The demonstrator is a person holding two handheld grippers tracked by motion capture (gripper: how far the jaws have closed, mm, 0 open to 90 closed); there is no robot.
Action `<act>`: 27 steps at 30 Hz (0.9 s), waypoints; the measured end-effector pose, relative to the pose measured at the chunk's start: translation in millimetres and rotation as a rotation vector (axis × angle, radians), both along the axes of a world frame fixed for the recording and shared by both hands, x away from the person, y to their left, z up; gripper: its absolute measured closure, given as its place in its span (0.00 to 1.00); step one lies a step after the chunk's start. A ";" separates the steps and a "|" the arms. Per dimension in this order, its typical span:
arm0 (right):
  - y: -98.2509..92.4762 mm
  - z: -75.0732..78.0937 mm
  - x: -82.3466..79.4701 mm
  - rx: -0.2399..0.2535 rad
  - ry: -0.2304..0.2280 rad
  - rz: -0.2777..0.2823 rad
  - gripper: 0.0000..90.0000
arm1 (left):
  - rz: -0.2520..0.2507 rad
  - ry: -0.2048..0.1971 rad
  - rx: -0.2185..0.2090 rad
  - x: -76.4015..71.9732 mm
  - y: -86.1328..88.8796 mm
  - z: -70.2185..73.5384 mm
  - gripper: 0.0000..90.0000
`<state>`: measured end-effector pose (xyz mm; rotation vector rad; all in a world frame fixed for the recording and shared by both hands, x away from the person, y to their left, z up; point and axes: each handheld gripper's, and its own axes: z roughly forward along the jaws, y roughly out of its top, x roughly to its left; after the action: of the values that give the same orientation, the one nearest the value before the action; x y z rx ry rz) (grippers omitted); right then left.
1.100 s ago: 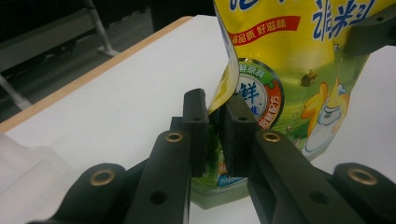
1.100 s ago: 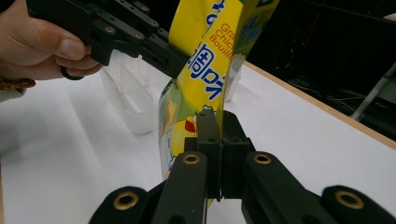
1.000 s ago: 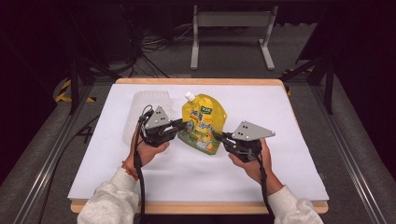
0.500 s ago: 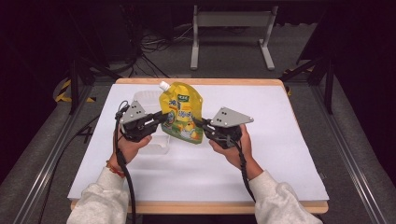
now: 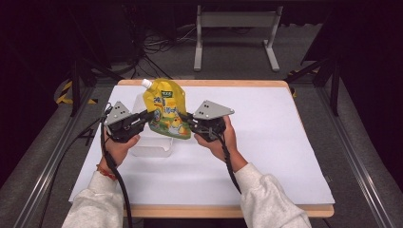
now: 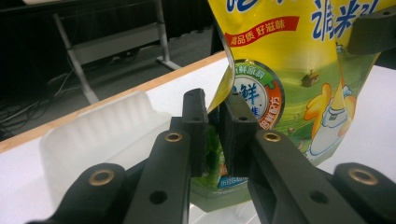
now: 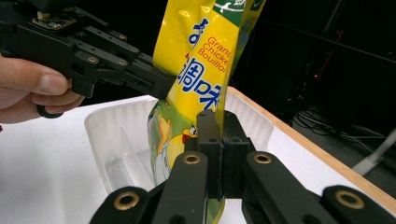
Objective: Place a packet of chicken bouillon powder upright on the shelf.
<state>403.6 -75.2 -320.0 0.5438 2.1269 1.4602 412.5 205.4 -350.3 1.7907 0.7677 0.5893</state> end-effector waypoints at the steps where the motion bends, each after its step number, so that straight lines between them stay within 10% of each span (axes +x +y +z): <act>1: 2.6 -1.4 1.8 0.002 0.005 0.003 0.99 | 0.007 0.003 0.002 1.2 3.6 -1.6 0.90; 27: 47.4 -27.6 31.6 0.015 0.049 0.038 0.99 | 0.082 0.055 0.001 10.7 40.3 -31.4 0.90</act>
<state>435.2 -27.8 -347.6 0.5534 2.1768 1.4989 423.2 245.8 -381.7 1.7895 0.8820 0.5960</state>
